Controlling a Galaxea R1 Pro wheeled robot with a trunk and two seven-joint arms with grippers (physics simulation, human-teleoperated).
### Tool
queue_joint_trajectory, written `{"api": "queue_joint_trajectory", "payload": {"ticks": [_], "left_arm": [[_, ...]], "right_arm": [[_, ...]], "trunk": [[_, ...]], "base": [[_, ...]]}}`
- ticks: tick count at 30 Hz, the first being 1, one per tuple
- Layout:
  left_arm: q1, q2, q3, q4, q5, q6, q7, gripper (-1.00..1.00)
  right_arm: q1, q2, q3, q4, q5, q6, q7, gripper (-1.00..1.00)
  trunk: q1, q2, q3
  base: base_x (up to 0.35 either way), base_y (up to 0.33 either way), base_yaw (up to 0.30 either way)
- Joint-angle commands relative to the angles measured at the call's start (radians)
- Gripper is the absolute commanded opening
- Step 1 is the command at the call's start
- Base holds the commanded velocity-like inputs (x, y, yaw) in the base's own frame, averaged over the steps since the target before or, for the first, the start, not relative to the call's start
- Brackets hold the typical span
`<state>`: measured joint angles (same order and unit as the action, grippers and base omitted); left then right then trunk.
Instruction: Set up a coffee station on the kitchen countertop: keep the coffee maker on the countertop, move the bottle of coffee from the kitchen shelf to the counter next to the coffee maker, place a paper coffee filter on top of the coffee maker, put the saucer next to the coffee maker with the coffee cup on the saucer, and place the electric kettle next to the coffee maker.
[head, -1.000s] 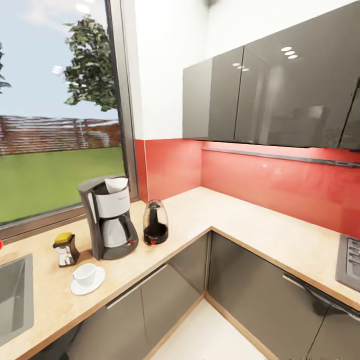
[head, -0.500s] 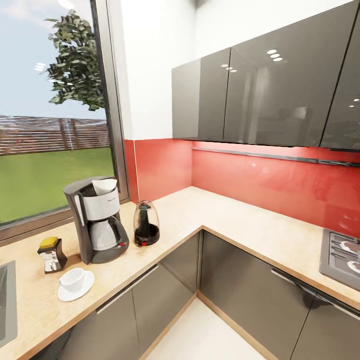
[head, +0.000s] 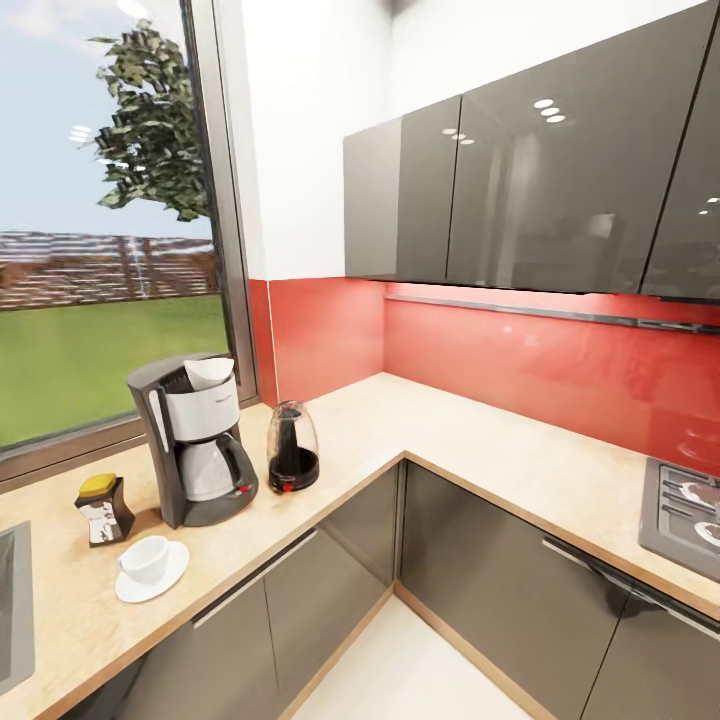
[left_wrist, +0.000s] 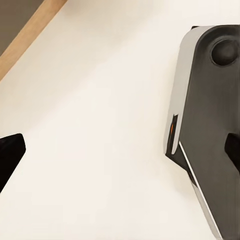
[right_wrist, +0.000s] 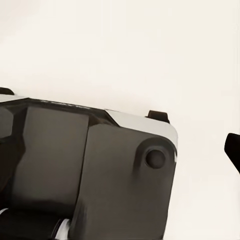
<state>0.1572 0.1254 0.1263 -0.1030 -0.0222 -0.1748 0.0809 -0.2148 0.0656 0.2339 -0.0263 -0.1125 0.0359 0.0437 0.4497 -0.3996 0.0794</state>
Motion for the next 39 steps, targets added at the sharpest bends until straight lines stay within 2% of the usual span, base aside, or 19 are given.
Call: {"api": "queue_joint_trajectory", "payload": {"ticks": [1,39], "left_arm": [[0.001,-0.001,0.006,-0.001,-0.002,-0.002,0.000,1.00],[0.001,-0.007,0.010,0.014,-0.002,0.018,0.006,1.00]], "right_arm": [[0.000,-0.001,0.008,-0.001,-0.011,-0.002,0.002,1.00],[0.000,-0.003,0.007,-0.006,-0.013,-0.019,0.001,1.00]], "trunk": [[0.000,0.000,0.000],[0.000,0.000,0.000]], "base": [[0.000,0.000,0.000],[0.000,0.000,0.000]]}}
